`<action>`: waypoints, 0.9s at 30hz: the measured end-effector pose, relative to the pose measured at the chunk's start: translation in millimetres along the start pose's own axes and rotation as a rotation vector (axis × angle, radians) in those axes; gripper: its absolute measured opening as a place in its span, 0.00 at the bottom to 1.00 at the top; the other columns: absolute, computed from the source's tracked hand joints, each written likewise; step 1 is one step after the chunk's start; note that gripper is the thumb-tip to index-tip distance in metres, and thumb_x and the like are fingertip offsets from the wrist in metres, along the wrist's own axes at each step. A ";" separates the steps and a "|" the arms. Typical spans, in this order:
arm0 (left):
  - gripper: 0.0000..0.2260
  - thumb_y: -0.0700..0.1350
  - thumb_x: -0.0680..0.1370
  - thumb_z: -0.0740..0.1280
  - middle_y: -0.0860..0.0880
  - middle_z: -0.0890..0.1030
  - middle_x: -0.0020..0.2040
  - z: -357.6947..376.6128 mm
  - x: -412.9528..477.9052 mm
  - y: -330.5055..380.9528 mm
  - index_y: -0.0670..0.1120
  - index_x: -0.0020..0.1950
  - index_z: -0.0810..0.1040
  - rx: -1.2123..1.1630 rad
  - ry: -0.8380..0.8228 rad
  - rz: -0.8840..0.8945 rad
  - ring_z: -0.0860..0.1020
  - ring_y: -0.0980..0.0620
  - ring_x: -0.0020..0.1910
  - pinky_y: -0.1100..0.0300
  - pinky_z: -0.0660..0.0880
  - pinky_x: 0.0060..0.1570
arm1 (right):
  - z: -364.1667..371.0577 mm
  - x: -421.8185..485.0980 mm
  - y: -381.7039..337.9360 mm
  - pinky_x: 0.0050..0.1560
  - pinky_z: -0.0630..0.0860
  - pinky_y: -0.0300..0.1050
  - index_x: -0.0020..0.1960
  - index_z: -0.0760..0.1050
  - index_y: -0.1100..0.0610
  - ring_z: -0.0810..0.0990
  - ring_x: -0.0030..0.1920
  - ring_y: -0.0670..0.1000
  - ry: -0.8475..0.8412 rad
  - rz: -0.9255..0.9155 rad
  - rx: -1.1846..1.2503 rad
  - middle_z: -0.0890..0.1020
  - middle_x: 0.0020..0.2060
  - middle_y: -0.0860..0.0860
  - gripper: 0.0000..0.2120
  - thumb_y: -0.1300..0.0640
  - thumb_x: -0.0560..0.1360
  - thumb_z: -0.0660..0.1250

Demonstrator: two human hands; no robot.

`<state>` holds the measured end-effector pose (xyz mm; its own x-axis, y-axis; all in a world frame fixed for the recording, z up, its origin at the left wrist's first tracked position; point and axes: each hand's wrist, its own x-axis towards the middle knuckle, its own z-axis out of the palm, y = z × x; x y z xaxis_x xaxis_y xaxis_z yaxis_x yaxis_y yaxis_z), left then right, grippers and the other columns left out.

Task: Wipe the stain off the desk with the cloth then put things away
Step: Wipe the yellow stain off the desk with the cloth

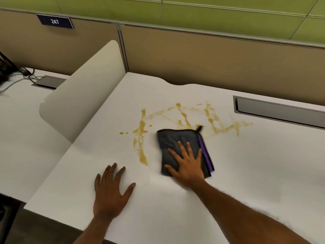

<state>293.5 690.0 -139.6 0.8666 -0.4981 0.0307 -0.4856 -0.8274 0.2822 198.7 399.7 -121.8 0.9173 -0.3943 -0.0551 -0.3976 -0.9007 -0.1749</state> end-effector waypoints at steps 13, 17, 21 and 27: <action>0.35 0.72 0.76 0.47 0.46 0.58 0.79 -3.7 4.6 -23.9 0.55 0.78 0.59 0.040 -0.139 0.154 0.55 0.45 0.78 0.44 0.48 0.74 | 11.9 -17.2 -51.0 0.71 0.39 0.73 0.76 0.47 0.33 0.38 0.78 0.58 -0.025 -0.110 -0.071 0.45 0.79 0.46 0.33 0.25 0.73 0.44; 0.34 0.73 0.75 0.51 0.49 0.59 0.79 -16.9 18.1 -55.5 0.58 0.77 0.61 0.019 -0.162 0.306 0.59 0.47 0.77 0.51 0.49 0.74 | 10.3 -15.6 -53.1 0.71 0.36 0.71 0.77 0.49 0.36 0.39 0.78 0.58 0.026 0.344 0.010 0.45 0.80 0.50 0.36 0.25 0.71 0.42; 0.33 0.71 0.76 0.50 0.45 0.65 0.76 -23.0 44.9 -72.6 0.54 0.74 0.67 0.002 -0.124 0.299 0.66 0.44 0.74 0.50 0.55 0.71 | 22.5 -17.9 -112.0 0.70 0.36 0.72 0.76 0.56 0.39 0.44 0.77 0.68 0.038 0.309 0.049 0.52 0.79 0.55 0.37 0.24 0.71 0.45; 0.37 0.71 0.76 0.46 0.44 0.67 0.76 -38.4 92.0 -93.4 0.48 0.73 0.70 -0.065 -0.040 0.190 0.63 0.44 0.75 0.46 0.59 0.73 | 12.1 -20.2 -108.3 0.71 0.48 0.73 0.71 0.66 0.39 0.56 0.77 0.61 0.032 -0.080 -0.041 0.63 0.76 0.53 0.32 0.25 0.73 0.50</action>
<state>423.0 731.4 -126.4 0.7543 -0.6545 0.0520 -0.6303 -0.6997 0.3364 223.5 507.4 -113.6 0.9452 -0.3262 -0.0107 -0.3245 -0.9359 -0.1370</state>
